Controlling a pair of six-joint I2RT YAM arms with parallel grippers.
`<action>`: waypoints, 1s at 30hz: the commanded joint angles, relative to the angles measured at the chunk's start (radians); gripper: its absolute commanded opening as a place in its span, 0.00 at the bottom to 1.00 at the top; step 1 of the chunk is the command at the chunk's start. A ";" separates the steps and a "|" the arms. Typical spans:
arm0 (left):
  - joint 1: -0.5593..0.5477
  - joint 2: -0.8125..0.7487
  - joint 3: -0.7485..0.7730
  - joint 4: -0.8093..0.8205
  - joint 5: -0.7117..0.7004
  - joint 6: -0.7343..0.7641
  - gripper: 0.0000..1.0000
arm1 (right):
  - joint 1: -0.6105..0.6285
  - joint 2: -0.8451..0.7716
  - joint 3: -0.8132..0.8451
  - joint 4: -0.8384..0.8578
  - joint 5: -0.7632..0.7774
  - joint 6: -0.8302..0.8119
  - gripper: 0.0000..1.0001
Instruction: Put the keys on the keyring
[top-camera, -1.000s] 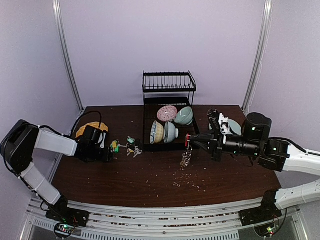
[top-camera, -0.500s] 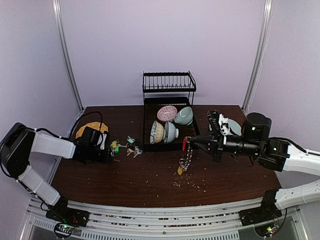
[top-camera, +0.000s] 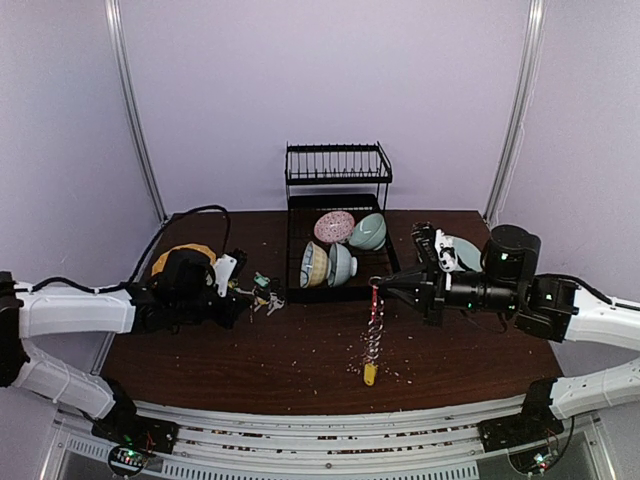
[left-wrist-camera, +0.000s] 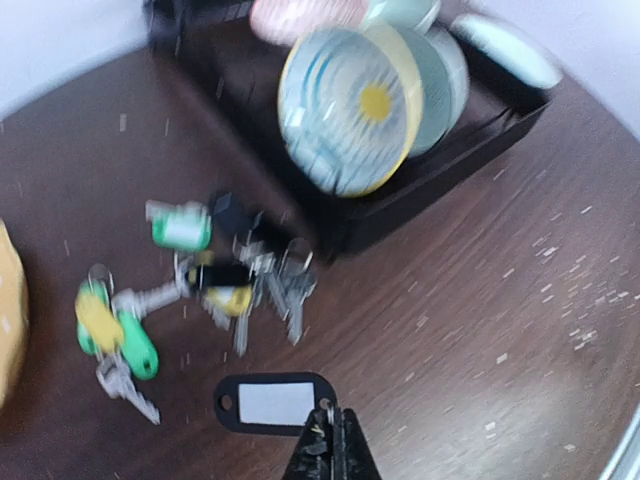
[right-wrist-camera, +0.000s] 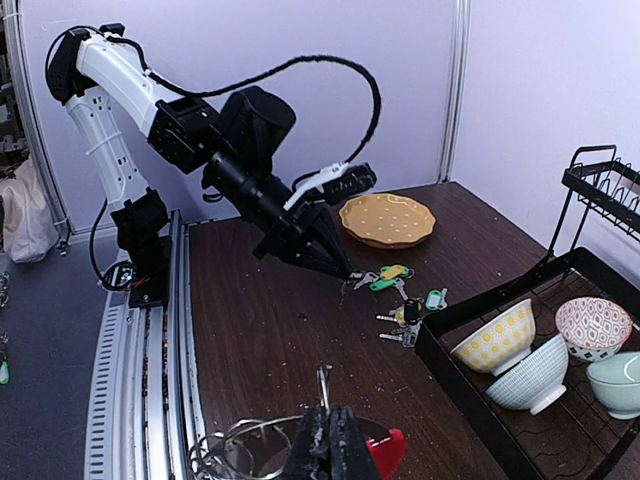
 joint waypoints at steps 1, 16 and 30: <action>-0.084 -0.125 0.056 0.016 0.068 0.142 0.00 | -0.006 0.018 0.041 0.008 -0.040 -0.010 0.00; -0.443 -0.055 0.373 -0.089 0.162 0.355 0.00 | -0.006 0.048 0.066 -0.003 -0.162 0.001 0.00; -0.509 -0.016 0.463 -0.086 0.294 0.326 0.00 | 0.202 -0.073 -0.085 0.262 0.344 -0.270 0.00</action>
